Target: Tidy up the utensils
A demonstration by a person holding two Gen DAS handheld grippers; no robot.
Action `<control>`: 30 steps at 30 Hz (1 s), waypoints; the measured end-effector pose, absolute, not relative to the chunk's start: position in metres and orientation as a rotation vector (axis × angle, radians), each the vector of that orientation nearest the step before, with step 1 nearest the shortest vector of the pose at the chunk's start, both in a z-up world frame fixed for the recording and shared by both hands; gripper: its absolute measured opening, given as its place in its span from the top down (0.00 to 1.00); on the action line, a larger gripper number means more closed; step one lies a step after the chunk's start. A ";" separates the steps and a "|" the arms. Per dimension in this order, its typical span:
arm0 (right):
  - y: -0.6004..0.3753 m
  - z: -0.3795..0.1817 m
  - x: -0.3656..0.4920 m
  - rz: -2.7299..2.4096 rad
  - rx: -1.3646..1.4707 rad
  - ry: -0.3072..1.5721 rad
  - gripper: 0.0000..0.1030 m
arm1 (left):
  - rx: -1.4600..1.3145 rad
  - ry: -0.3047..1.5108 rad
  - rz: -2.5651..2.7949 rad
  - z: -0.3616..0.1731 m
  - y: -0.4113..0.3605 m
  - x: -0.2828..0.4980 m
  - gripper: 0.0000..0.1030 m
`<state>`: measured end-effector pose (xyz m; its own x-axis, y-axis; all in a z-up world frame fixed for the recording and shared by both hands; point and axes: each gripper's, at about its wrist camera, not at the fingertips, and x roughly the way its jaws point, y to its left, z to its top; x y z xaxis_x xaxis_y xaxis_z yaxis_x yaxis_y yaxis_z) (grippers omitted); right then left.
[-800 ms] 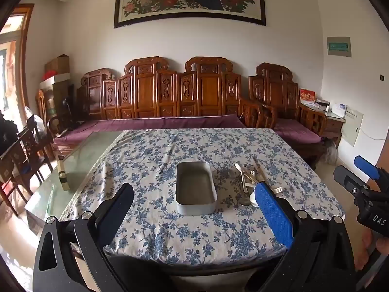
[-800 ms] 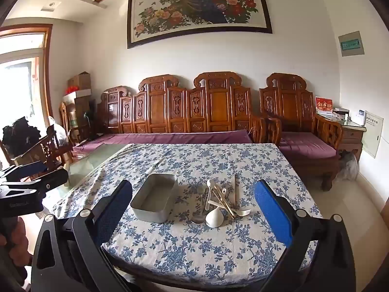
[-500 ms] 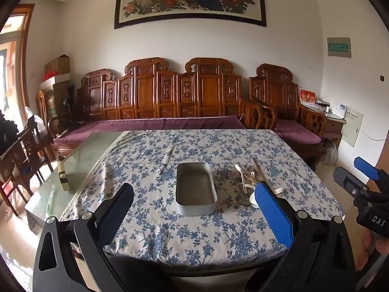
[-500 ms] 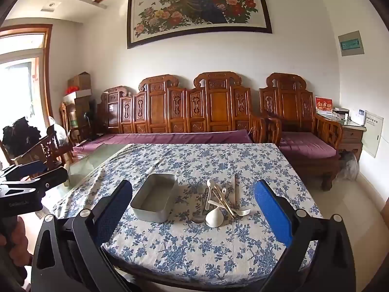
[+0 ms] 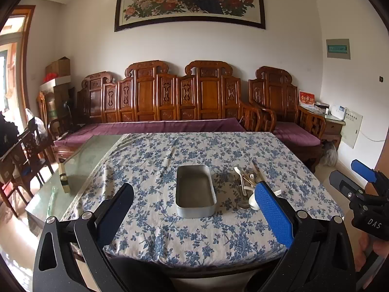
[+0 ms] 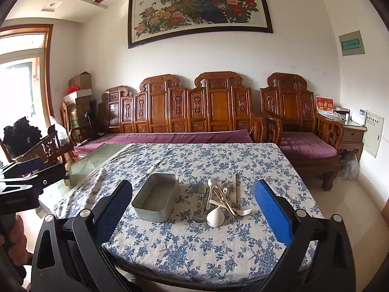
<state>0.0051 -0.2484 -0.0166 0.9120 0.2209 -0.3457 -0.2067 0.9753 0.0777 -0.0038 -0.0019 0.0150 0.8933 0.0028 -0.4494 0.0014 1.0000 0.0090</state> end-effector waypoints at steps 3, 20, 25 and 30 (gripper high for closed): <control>-0.249 -0.016 0.005 0.221 0.040 0.360 0.02 | 0.010 0.462 0.000 0.017 -0.002 -0.004 0.06; -0.252 -0.014 0.005 0.221 0.040 0.360 0.02 | 0.014 0.454 0.001 0.015 -0.004 -0.008 0.06; -0.247 -0.016 0.004 0.221 0.042 0.361 0.02 | 0.016 0.456 0.000 0.014 -0.005 -0.007 0.06; -0.246 -0.016 0.003 0.221 0.041 0.361 0.02 | 0.016 0.455 0.001 0.014 -0.005 -0.006 0.06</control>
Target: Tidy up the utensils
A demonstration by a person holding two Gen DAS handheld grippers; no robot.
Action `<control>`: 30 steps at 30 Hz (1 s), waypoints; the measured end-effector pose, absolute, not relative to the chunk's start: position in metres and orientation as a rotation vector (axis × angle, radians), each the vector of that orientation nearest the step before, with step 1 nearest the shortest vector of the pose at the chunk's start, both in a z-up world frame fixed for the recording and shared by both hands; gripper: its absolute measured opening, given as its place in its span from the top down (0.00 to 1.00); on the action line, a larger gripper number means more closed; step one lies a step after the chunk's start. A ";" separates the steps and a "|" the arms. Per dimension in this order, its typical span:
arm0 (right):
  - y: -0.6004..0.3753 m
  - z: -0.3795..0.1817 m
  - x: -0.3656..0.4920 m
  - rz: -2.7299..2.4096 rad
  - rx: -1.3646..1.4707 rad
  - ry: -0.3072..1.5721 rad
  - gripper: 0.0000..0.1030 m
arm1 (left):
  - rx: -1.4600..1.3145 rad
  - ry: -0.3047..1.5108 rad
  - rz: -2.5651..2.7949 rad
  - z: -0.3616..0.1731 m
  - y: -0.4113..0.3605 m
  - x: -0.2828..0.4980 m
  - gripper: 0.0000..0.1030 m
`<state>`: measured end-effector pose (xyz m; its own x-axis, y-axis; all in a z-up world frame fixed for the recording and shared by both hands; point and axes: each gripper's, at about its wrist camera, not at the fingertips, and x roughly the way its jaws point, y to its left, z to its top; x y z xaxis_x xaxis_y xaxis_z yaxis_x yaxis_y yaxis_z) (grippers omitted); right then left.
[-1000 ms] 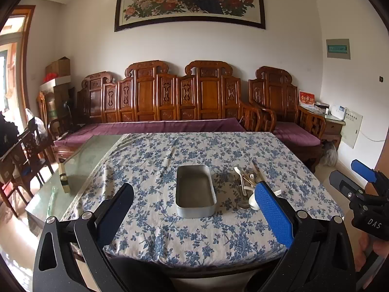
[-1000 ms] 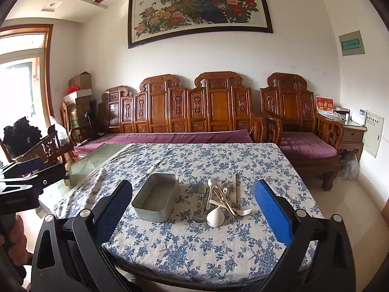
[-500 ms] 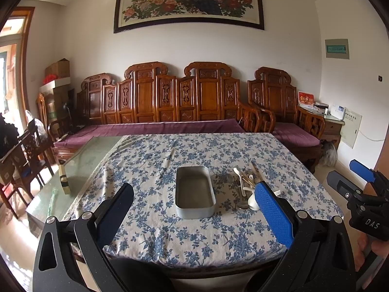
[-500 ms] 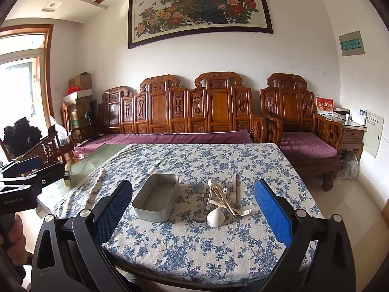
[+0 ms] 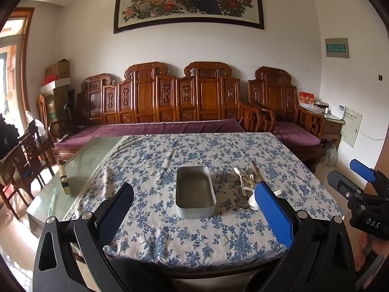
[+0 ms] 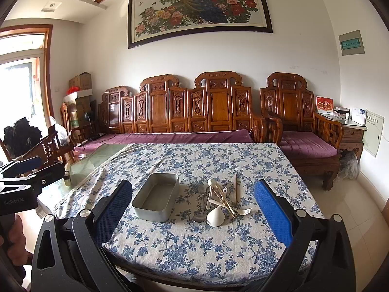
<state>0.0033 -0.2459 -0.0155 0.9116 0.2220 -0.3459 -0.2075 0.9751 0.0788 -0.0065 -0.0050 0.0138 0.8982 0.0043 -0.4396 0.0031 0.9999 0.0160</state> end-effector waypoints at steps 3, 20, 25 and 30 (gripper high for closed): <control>-0.246 -0.015 0.004 0.221 0.041 0.362 0.02 | 0.019 0.455 0.002 0.013 -0.006 -0.007 0.06; -0.247 -0.013 0.001 0.222 0.043 0.363 0.02 | 0.022 0.456 0.001 0.011 -0.007 -0.006 0.06; -0.248 -0.013 0.002 0.222 0.042 0.361 0.02 | 0.022 0.455 0.000 0.011 -0.008 -0.007 0.06; -0.248 -0.014 0.002 0.221 0.044 0.363 0.02 | 0.022 0.456 -0.001 0.011 -0.008 -0.006 0.06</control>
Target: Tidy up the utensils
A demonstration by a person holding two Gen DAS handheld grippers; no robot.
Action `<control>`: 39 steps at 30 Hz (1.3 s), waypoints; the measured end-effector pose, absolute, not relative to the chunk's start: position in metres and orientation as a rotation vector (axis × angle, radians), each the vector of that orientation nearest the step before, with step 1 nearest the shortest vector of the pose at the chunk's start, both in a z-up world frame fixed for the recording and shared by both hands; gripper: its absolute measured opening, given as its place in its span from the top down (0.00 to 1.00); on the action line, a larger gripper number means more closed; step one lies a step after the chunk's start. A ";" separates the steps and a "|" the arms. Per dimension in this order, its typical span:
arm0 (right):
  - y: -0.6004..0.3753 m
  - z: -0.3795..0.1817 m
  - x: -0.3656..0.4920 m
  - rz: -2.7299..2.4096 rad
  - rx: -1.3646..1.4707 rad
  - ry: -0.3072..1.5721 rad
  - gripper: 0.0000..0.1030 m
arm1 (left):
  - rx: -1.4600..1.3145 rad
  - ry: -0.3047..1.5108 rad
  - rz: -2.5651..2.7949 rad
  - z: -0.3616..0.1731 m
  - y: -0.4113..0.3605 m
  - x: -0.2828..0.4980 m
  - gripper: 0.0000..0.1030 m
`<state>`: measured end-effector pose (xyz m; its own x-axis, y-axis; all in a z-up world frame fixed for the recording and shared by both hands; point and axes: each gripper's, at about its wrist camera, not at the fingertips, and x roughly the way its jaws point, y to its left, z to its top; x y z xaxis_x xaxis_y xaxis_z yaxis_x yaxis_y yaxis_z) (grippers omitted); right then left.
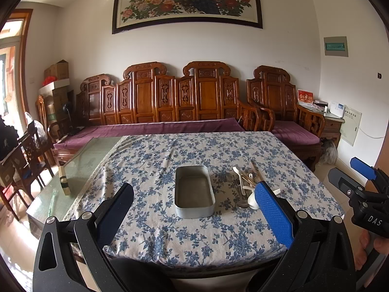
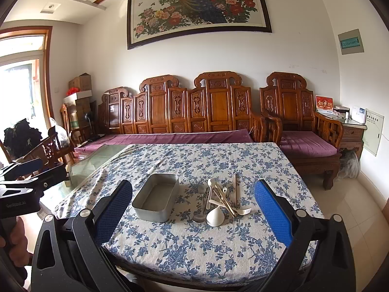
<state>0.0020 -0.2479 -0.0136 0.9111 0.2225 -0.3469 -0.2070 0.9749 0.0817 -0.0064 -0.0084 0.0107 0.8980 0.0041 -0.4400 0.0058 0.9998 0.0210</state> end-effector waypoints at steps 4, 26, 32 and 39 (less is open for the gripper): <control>-0.248 -0.014 0.002 0.221 0.044 0.363 0.02 | 0.024 0.459 -0.003 0.009 -0.010 -0.006 0.06; -0.262 -0.075 0.070 0.253 0.030 0.489 0.10 | 0.047 0.678 -0.079 -0.062 -0.014 0.066 0.06; -0.269 -0.110 0.117 0.252 0.012 0.568 0.21 | 0.041 0.732 -0.146 -0.089 -0.021 0.100 0.06; -0.283 -0.153 0.177 0.223 0.002 0.668 0.43 | 0.054 0.795 -0.183 -0.115 -0.032 0.139 0.06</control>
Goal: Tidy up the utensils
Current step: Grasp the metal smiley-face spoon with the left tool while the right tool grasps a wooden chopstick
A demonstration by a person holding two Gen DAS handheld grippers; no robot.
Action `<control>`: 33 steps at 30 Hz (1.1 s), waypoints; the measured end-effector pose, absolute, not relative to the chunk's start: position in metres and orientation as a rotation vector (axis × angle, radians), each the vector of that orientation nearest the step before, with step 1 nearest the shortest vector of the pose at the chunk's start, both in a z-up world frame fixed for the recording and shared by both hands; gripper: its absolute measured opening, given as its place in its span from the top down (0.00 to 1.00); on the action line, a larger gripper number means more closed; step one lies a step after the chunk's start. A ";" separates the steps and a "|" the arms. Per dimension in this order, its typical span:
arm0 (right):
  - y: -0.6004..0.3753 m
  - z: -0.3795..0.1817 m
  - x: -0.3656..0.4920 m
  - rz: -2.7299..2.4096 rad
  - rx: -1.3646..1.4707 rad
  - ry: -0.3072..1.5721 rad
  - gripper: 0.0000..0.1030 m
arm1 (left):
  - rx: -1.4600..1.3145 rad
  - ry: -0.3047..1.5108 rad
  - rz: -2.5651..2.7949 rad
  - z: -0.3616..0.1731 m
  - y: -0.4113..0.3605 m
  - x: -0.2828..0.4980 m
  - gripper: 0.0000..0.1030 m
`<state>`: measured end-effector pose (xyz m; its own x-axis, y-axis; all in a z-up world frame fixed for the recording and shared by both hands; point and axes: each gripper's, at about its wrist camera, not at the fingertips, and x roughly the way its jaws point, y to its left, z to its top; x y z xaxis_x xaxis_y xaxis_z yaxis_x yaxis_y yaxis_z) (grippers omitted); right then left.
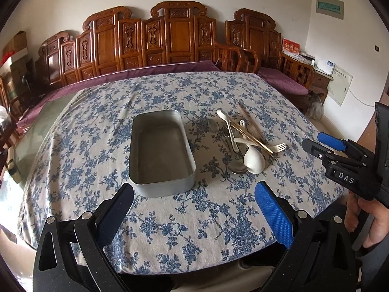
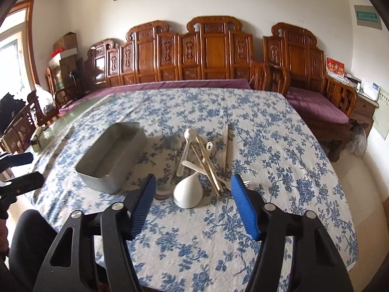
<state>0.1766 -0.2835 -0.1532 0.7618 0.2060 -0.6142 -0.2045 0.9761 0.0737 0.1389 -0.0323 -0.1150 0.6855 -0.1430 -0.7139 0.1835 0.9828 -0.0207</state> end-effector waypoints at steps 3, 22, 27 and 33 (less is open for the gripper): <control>-0.289 -0.167 0.205 0.224 0.005 0.695 0.51 | 0.061 0.817 -0.189 -0.123 -0.036 0.152 0.06; -0.308 -0.254 0.362 0.245 -0.009 0.900 0.74 | 0.092 0.894 -0.247 -0.151 -0.079 0.225 0.16; -0.305 -0.271 0.372 0.189 -0.082 0.953 0.75 | 0.109 0.918 -0.273 -0.162 -0.099 0.240 0.27; -0.329 -0.272 0.374 0.169 -0.029 0.969 0.91 | 0.109 0.969 -0.292 -0.184 -0.122 0.266 0.39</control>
